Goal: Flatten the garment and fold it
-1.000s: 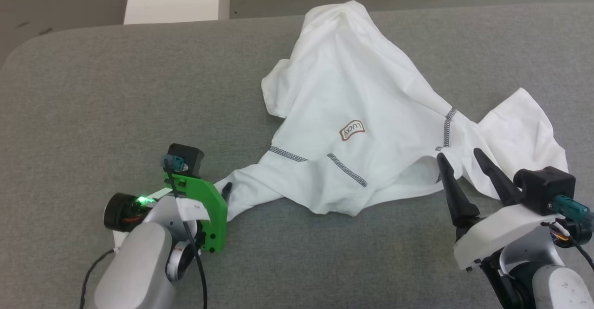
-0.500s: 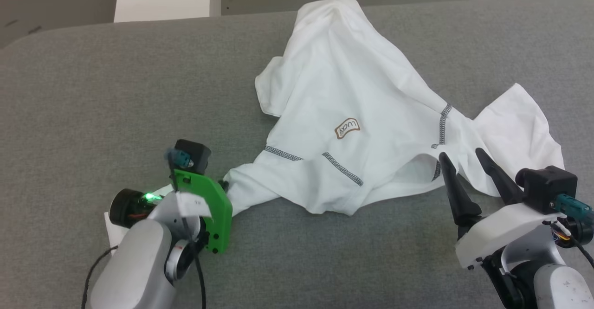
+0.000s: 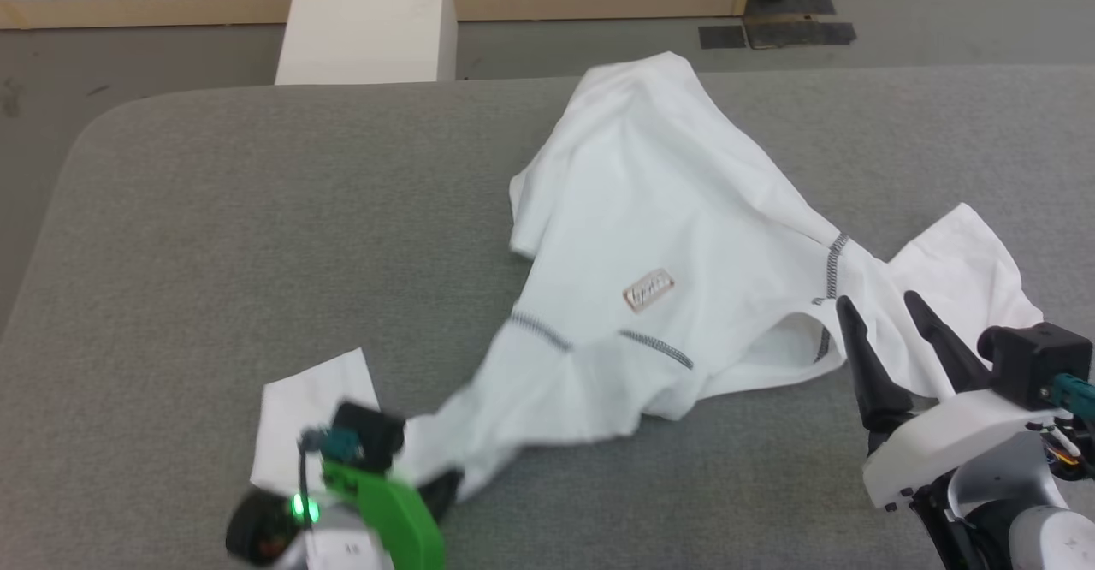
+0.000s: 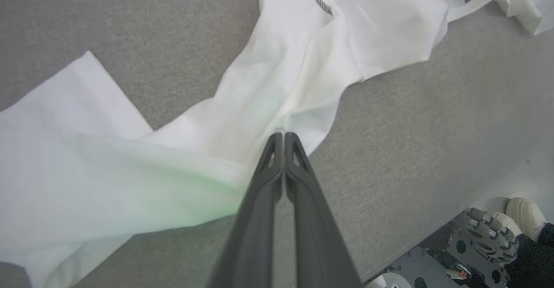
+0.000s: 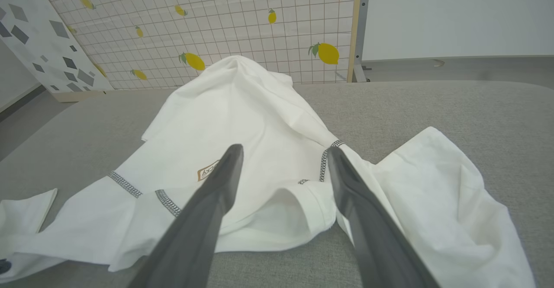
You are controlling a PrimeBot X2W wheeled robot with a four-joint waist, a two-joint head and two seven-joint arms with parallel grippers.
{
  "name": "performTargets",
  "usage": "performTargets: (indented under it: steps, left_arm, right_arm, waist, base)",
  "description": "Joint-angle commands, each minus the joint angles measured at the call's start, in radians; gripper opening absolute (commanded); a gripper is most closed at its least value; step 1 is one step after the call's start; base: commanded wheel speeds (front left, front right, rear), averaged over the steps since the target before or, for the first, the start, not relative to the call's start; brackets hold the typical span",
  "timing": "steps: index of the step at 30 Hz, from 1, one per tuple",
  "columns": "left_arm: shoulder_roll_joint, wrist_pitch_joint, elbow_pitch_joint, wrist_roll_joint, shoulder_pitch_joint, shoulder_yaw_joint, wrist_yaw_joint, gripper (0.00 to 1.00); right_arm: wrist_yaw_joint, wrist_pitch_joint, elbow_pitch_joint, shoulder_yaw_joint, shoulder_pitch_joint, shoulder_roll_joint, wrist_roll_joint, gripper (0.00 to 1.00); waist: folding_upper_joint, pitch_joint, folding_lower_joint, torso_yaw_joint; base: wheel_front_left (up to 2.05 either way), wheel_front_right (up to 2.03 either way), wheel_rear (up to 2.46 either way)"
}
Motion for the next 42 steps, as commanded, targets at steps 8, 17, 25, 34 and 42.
performTargets:
  steps: [8, 17, 25, 34, 42]
  left_arm:
    - [0.014, 0.063, 0.042, -0.028, 0.098, -0.048, 0.015, 1.0]
    - [-0.004, -0.062, 0.0, 0.036, 0.064, 0.048, 0.127, 1.0]
    - [0.033, 0.001, 0.116, 0.124, 0.033, 0.082, 0.237, 1.0]
    - [-0.023, 0.071, 0.222, 0.064, 0.014, 0.073, 0.253, 0.0]
    - [-0.027, -0.192, 0.297, 0.1, -0.094, 0.127, 0.239, 0.0]
  right_arm:
    - [-0.002, 0.014, -0.012, -0.008, 0.014, 0.003, 0.014, 1.0]
    - [-0.002, 0.02, -0.017, -0.004, 0.012, 0.003, 0.01, 1.0]
    - [-0.002, 0.016, -0.015, 0.008, 0.01, 0.003, 0.017, 1.0]
    - [-0.002, 0.01, -0.012, 0.011, 0.006, 0.003, 0.024, 1.0]
    - [-0.002, 0.008, -0.017, 0.007, -0.01, 0.003, 0.029, 1.0]
  waist:
    - [0.0, -0.006, 0.0001, 0.039]
    - [0.0, -0.009, 0.0001, 0.037]
    - [0.0, 0.0, 0.0001, 0.019]
    - [0.0, 0.018, 0.0001, 0.002]
    - [0.0, 0.047, 0.0001, -0.001]
  base:
    - [0.0, 0.0, 0.0]
    - [0.0, 0.0, 0.0]
    - [0.0, 0.0, 0.0]
    - [0.0, 0.0, 0.0]
    - [0.0, 0.0, 0.0]
